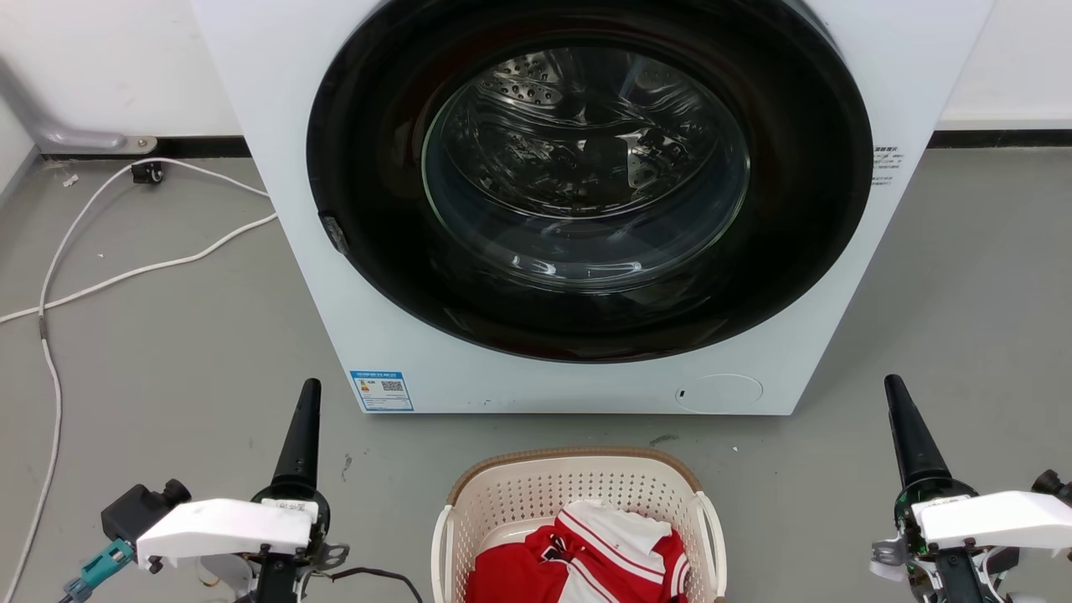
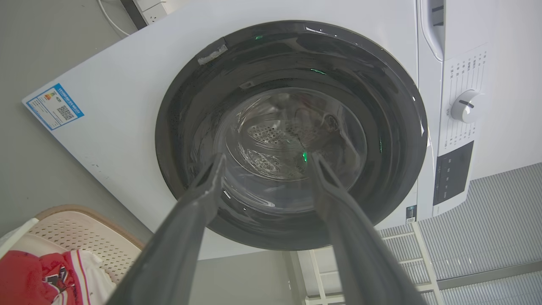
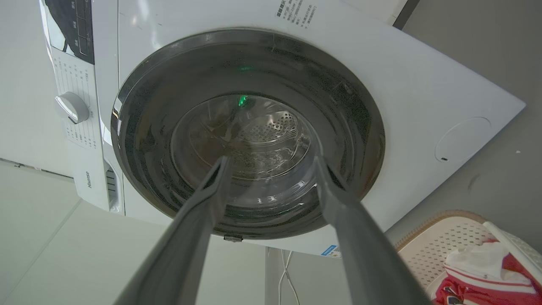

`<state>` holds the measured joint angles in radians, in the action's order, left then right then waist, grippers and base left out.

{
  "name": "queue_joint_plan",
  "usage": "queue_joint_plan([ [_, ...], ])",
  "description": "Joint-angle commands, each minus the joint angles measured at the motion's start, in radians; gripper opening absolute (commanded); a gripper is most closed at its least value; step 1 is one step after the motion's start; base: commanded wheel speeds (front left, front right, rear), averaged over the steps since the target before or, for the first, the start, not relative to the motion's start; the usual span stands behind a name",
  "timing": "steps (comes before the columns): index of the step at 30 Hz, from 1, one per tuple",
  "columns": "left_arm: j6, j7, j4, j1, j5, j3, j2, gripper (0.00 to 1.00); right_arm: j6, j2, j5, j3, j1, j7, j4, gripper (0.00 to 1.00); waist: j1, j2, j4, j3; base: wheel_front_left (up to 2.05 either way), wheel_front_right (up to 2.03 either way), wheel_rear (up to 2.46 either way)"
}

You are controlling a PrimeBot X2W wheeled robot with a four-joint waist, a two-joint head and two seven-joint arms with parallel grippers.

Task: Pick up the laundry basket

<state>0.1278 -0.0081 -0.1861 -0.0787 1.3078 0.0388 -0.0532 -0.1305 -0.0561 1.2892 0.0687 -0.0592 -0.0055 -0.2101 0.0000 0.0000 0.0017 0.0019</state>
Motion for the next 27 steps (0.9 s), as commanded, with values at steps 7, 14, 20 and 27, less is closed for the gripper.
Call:
queue_joint_plan([
  [7,-0.021,-0.035,0.040,-0.004,-0.201,-0.017,-0.003,1.00,0.000,0.000,-0.245,-0.007,-0.009,-0.035,0.034,1.00,0.0000,0.0000,-0.001,0.001,0.00,0.00,0.00],
  [14,-0.028,-0.059,0.045,0.002,-0.363,-0.035,-0.002,1.00,0.000,0.001,-0.413,-0.013,-0.005,-0.052,0.040,1.00,0.0000,0.0000,0.000,0.001,0.00,0.00,0.00],
  [20,-0.040,-0.079,0.047,0.005,-0.469,-0.046,-0.002,1.00,0.000,0.002,-0.537,-0.018,-0.001,-0.061,0.049,1.00,0.0000,0.0000,0.001,0.002,0.00,0.00,0.00],
  [27,-0.049,-0.100,0.044,0.007,-0.586,-0.058,-0.002,1.00,0.000,0.002,-0.653,-0.025,0.008,-0.067,0.066,1.00,0.0000,0.0000,0.002,0.001,0.00,0.00,0.00],
])
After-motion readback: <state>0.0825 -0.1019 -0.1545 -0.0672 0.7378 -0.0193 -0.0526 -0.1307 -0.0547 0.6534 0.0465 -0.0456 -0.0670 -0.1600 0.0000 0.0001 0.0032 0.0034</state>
